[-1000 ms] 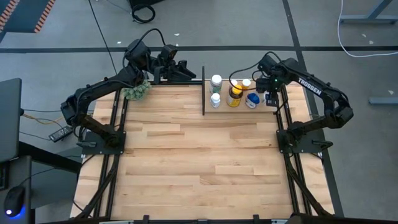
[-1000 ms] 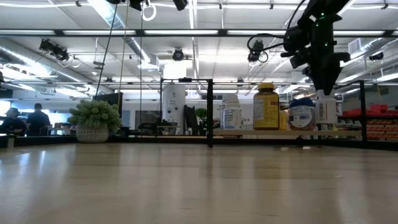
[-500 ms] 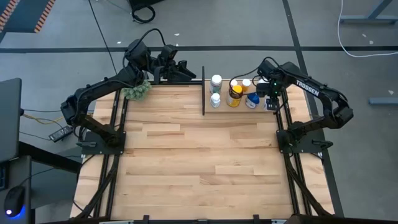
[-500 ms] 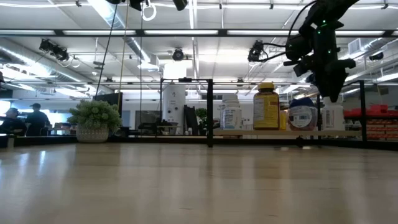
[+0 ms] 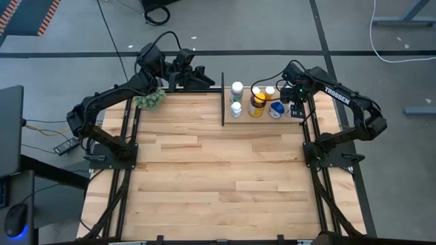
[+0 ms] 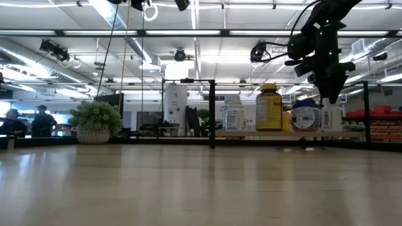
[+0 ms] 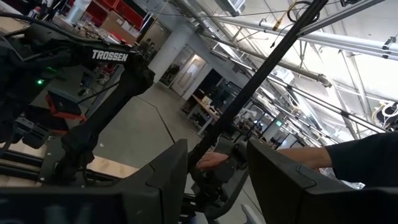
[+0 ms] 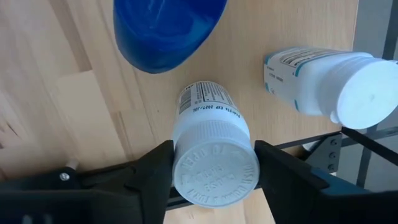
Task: Pick and place medicine bottles onto shelf by color
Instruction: Put the white pill bottle on the shelf, then return to Home Position
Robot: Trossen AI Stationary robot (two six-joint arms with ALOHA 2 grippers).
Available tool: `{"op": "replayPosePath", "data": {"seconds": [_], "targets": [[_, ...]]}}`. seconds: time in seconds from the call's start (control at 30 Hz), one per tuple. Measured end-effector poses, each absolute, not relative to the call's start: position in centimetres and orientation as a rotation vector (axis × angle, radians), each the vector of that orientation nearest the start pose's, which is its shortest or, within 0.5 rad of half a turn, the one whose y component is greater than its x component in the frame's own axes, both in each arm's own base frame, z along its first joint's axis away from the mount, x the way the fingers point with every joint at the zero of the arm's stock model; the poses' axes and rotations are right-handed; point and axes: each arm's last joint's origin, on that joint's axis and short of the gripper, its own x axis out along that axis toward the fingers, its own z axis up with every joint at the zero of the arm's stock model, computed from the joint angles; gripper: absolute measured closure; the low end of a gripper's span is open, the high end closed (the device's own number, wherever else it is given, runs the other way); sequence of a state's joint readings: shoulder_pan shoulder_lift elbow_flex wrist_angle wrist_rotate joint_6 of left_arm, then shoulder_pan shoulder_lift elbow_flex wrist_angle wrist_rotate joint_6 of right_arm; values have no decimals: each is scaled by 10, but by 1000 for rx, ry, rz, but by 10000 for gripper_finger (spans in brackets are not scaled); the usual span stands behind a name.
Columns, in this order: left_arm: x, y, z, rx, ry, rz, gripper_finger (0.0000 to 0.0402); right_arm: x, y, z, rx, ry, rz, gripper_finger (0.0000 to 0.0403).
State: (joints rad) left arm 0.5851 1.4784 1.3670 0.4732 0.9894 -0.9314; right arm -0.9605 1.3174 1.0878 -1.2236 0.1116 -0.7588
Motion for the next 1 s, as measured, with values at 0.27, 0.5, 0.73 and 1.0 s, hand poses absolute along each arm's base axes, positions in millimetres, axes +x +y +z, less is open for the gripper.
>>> {"op": "replayPosePath", "data": {"seconds": [0.27, 0.5, 0.73, 1.0], "targets": [[284, 159, 428, -656, -51, -480, 230, 122, -180, 266, 45, 1566, -300, 150], [284, 159, 428, -656, -51, -480, 230, 122, -180, 266, 61, 1563, -317, 122], [283, 159, 428, -656, -51, -480, 230, 124, -180, 277, 80, 1545, -354, 111], [280, 164, 429, -627, -64, -461, 230, 125, -175, 316, 223, 1483, -499, 110]]}}
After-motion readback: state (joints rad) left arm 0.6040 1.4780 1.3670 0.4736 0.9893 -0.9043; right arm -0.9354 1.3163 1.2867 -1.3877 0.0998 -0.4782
